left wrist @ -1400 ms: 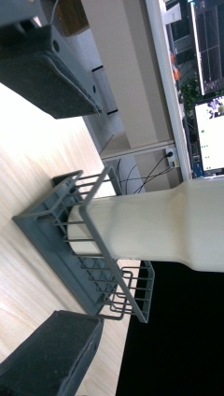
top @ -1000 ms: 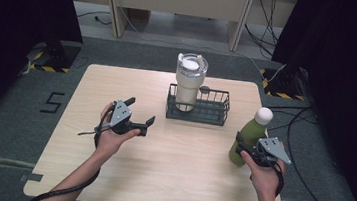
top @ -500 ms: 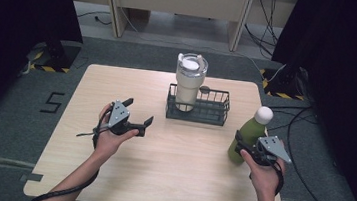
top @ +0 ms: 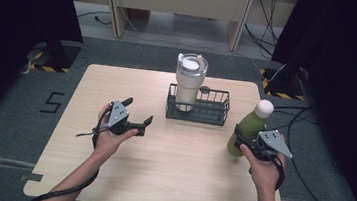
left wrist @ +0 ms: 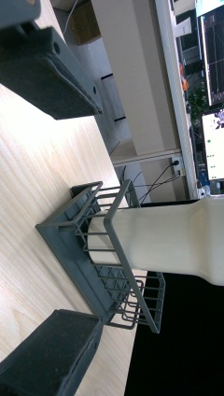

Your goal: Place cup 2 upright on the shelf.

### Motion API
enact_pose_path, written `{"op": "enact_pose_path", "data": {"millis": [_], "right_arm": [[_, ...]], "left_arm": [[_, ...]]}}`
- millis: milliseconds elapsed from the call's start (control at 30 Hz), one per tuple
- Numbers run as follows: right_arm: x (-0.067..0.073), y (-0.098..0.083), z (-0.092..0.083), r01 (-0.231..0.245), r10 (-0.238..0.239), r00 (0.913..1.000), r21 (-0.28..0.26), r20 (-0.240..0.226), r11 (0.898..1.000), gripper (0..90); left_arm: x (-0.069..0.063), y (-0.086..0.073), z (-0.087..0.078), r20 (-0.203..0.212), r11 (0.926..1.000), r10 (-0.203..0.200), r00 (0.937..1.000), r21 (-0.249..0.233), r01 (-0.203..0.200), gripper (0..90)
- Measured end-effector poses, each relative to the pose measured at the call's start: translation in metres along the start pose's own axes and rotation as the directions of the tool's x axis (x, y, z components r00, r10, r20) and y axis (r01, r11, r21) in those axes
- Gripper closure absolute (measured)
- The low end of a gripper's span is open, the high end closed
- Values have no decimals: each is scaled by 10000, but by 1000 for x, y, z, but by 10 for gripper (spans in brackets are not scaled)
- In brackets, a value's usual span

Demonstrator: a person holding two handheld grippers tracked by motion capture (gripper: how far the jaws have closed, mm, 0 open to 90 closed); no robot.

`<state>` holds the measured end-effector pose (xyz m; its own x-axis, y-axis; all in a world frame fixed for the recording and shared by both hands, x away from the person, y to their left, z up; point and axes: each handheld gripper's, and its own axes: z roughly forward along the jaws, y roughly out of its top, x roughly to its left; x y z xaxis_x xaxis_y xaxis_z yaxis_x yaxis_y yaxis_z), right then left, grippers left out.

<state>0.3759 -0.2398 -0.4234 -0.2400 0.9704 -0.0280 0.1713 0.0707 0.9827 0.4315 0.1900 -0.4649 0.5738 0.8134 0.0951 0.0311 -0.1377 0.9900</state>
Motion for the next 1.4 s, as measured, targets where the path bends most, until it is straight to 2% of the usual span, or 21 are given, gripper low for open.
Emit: {"op": "enact_pose_path", "data": {"millis": [700, 1400], "right_arm": [[15, 30, 15, 86, -103, 9992, -453, -374, 9989, 212], [24, 48, 31, -10, -28, 9983, -655, -583, 9978, 212]], "left_arm": [[0, -1, 1, -33, 10000, -18, 10000, 16, 18, 10], [0, 0, 1, -44, 10000, -56, 10000, -10, 56, 12]]}}
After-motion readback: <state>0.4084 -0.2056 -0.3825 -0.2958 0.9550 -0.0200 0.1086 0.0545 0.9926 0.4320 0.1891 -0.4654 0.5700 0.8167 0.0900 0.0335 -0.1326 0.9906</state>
